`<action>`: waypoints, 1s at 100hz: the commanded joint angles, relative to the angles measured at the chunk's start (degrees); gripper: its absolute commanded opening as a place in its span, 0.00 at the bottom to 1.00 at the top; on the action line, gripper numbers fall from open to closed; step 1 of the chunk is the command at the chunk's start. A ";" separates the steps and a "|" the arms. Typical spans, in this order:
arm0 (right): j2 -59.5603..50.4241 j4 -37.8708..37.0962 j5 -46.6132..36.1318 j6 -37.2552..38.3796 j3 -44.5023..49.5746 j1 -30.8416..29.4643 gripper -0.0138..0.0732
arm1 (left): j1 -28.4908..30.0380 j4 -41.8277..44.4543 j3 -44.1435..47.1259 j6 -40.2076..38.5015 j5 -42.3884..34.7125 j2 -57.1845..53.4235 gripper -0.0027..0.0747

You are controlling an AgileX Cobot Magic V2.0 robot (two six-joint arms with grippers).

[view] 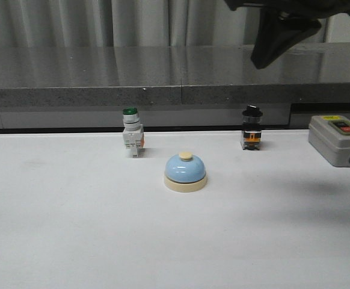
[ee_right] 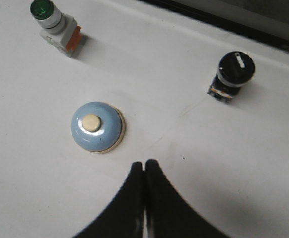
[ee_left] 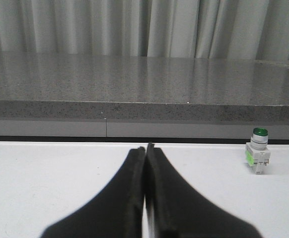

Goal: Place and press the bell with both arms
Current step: 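Move the closed right gripper above the bell's cream button, then press down on the bell button with the right gripper tips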

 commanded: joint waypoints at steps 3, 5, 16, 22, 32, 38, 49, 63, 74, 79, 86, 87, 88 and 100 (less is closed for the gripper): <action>2.10 0.68 1.40 -4.22 -7.13 1.00 0.09 | 0.12 -0.30 2.24 -0.53 -4.53 -1.68 0.01; 2.96 0.94 1.95 -5.45 -8.09 1.20 0.09 | 0.12 -0.30 2.24 -0.53 -4.53 -1.68 0.01; 7.51 4.12 4.91 -11.00 -12.59 2.07 0.09 | 0.12 -0.30 2.24 -0.53 -4.53 -1.68 0.01; 9.77 5.61 6.26 -13.06 -14.92 2.40 0.09 | 0.12 -0.30 2.24 -0.53 -4.53 -1.68 0.01; 13.87 6.86 8.41 -13.83 -18.07 3.08 0.09 | 0.12 -0.30 2.24 -0.53 -4.53 -1.68 0.01; 16.06 6.86 10.04 -13.83 -20.16 3.59 0.09 | 0.12 -0.30 2.24 -0.53 -4.53 -1.68 0.01; 20.15 6.86 13.36 -13.83 -23.54 4.14 0.09 | 0.12 -0.30 2.24 -0.53 -4.53 -1.68 0.01; 24.36 6.92 16.28 -13.78 -27.24 4.83 0.09 | 0.12 -0.30 2.24 -0.53 -4.53 -1.68 0.01; 26.98 6.67 17.89 -13.39 -29.43 5.05 0.09 | 0.12 -0.30 2.24 -0.53 -4.53 -1.68 0.01; 27.76 6.36 17.99 -13.23 -29.86 5.05 0.09 | 0.12 -0.30 2.24 -0.53 -4.53 -1.68 0.01; 28.86 5.77 17.93 -12.98 -30.20 5.05 0.09 | 0.12 -0.30 2.24 -0.53 -4.53 -1.68 0.01; 29.00 5.77 17.93 -12.98 -30.25 5.05 0.09 | 0.12 -0.30 2.24 -0.53 -4.53 -1.68 0.01; 29.13 5.77 17.93 -12.98 -30.25 5.05 0.09 | 0.12 -0.30 2.24 -0.53 -4.53 -1.68 0.01; 31.06 5.77 18.25 -12.93 -30.38 5.05 0.09 | 0.12 -0.30 2.24 -0.53 -4.53 -1.68 0.01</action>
